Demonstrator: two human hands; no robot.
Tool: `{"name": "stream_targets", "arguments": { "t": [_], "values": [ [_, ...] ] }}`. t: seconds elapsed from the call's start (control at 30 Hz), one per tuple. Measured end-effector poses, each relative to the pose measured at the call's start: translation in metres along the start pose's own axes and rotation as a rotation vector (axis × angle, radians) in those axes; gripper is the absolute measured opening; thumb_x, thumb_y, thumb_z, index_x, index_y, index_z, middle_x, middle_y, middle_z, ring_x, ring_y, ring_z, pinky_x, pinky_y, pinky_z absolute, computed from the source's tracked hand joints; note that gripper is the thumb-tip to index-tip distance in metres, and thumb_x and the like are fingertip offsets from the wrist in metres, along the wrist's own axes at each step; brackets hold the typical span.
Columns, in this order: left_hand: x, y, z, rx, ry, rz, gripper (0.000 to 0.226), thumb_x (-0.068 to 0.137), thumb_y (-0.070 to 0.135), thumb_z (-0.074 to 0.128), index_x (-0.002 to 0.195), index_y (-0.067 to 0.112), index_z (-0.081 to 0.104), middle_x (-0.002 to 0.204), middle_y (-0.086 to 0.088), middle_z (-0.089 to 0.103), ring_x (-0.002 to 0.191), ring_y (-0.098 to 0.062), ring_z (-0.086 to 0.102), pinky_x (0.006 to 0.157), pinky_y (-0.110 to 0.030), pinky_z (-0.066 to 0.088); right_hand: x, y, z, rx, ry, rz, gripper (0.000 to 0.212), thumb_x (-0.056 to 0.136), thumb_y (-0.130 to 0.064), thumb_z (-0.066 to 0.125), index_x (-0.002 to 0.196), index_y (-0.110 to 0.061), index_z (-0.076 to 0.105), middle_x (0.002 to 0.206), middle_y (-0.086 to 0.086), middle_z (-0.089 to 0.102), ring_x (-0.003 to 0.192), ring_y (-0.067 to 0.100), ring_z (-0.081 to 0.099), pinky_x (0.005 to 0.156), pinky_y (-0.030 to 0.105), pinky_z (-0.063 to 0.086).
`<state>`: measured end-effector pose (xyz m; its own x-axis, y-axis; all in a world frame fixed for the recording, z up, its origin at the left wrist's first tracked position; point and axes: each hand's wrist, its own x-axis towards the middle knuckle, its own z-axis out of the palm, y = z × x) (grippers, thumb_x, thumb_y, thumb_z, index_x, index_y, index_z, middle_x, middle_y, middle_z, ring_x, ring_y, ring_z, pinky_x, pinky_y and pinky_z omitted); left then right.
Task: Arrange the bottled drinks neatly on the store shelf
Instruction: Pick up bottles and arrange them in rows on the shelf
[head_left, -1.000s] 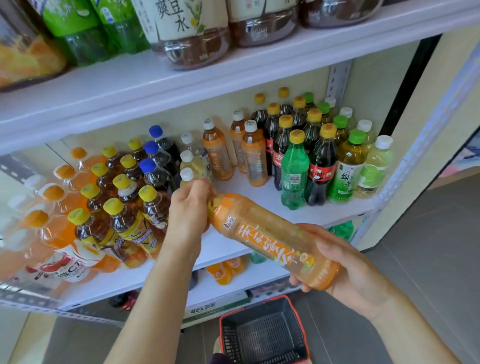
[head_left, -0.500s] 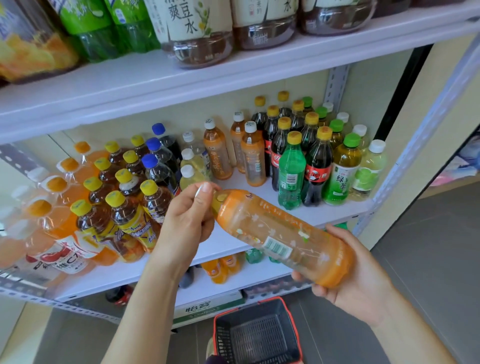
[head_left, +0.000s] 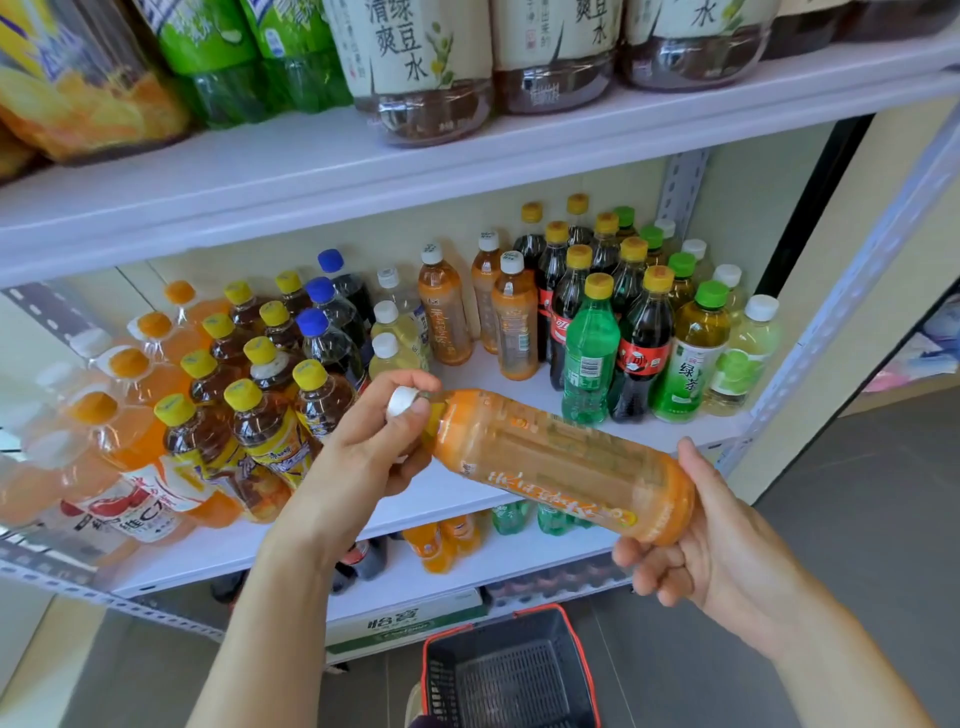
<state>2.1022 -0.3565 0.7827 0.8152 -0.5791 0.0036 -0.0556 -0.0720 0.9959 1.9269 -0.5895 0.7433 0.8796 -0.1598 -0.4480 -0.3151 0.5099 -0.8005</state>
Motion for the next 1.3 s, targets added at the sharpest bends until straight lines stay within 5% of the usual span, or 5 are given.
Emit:
{"name": "stream_targets", "arguments": {
  "t": [0.2,0.33,0.8,1.03,1.3],
  "values": [
    [0.001,0.002,0.011,-0.052,0.136,0.077,0.038,0.095,0.044,0.052,0.102,0.007,0.057,0.057,0.011,0.031,0.049,-0.011,0.026,0.047,-0.027,0.023,0.006,-0.002,0.001,0.061,-0.069,-0.105,0.063,0.077,-0.068,0.062,0.116,-0.02,0.071,0.119,0.018,0.069,0.099,0.035,0.07,0.064,0.038,0.059],
    [0.005,0.001,0.016,-0.03,0.28,0.03,0.056,0.087,0.053,0.053,0.087,-0.002,0.048,0.058,0.0,0.031,0.05,-0.016,0.029,0.047,-0.027,0.029,0.004,-0.001,0.005,-0.003,-0.144,-0.242,0.065,0.069,-0.027,0.087,0.127,-0.027,0.058,0.12,0.011,0.067,0.102,0.033,0.068,0.082,0.041,0.057],
    [0.004,-0.001,-0.002,-0.052,0.168,0.054,0.026,0.093,0.04,0.052,0.108,0.021,0.063,0.061,0.009,0.039,0.056,-0.013,0.034,0.055,-0.033,0.02,0.006,-0.005,0.012,-0.056,0.0,-0.104,0.062,0.076,-0.066,0.052,0.094,-0.011,0.076,0.091,0.036,0.068,0.055,0.032,0.067,0.042,0.028,0.053],
    [0.003,0.006,0.012,-0.062,0.275,0.068,0.055,0.086,0.051,0.055,0.105,0.0,0.056,0.072,-0.008,0.04,0.067,-0.022,0.037,0.063,-0.041,0.033,0.005,-0.006,0.015,-0.036,-0.104,-0.227,0.071,0.062,-0.042,0.09,0.125,-0.025,0.062,0.122,0.015,0.066,0.1,0.034,0.068,0.072,0.034,0.058],
    [0.003,0.003,0.004,0.013,0.314,0.048,0.042,0.093,0.053,0.054,0.086,0.012,0.054,0.072,-0.008,0.035,0.06,-0.019,0.034,0.051,-0.028,0.031,0.0,-0.008,0.019,-0.068,-0.092,-0.199,0.065,0.057,-0.052,0.09,0.113,-0.024,0.069,0.086,0.018,0.068,0.058,0.031,0.066,0.046,0.026,0.053]
  ]
}}
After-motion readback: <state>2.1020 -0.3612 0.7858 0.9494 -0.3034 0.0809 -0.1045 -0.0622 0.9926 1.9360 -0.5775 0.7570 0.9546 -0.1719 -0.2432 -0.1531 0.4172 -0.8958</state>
